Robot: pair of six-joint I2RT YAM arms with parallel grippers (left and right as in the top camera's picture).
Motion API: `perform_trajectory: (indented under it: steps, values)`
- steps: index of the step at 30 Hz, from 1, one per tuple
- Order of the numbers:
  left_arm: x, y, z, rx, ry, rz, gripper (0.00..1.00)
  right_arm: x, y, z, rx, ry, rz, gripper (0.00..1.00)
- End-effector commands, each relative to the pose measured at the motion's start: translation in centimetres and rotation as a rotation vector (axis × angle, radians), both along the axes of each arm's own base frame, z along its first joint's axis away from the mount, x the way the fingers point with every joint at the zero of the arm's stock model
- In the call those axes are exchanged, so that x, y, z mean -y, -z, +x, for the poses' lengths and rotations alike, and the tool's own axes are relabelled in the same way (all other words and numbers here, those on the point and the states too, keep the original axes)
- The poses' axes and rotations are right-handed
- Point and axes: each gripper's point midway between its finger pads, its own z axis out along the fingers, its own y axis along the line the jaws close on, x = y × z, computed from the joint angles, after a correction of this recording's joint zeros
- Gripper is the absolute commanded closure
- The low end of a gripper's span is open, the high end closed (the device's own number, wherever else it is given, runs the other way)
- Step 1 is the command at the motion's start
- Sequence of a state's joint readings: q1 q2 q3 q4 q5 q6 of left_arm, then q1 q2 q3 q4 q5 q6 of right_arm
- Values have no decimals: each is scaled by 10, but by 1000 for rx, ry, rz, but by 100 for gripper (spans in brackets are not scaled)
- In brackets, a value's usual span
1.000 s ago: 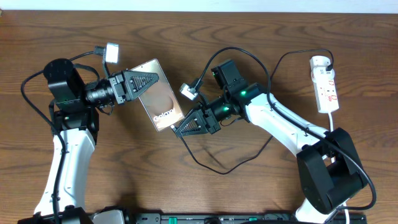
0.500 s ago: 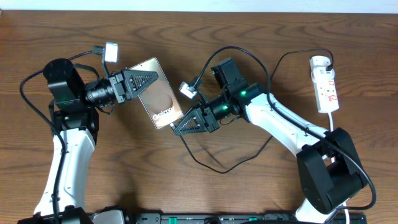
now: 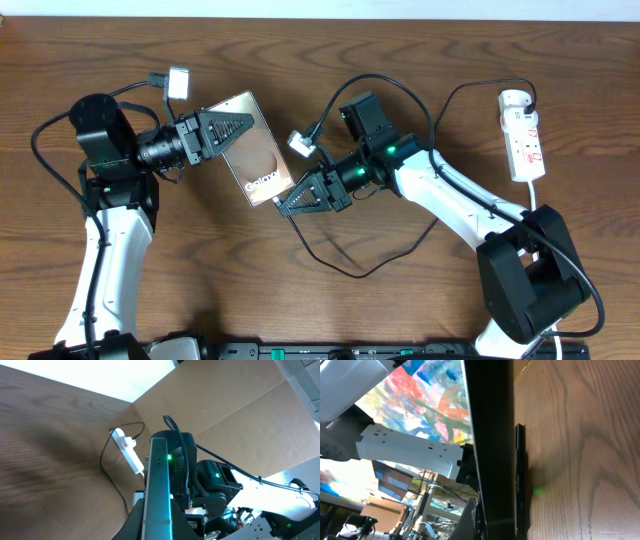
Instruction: Plug charger to phone and switch on socket
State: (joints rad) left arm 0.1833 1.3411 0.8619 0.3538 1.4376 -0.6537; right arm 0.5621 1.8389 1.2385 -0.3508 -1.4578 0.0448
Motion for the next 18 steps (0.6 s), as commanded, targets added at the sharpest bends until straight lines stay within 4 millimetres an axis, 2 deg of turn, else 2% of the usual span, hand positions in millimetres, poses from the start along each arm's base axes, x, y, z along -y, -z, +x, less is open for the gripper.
perform_trajectory:
  steps: [1,18]
  values:
    - [11,-3,-15,3,105,-18,93,-4,-8,4,23,8,0,99]
    - [-6,-4,-12,-2,68,-24,93,-5,-5,5,23,20,-18,99]
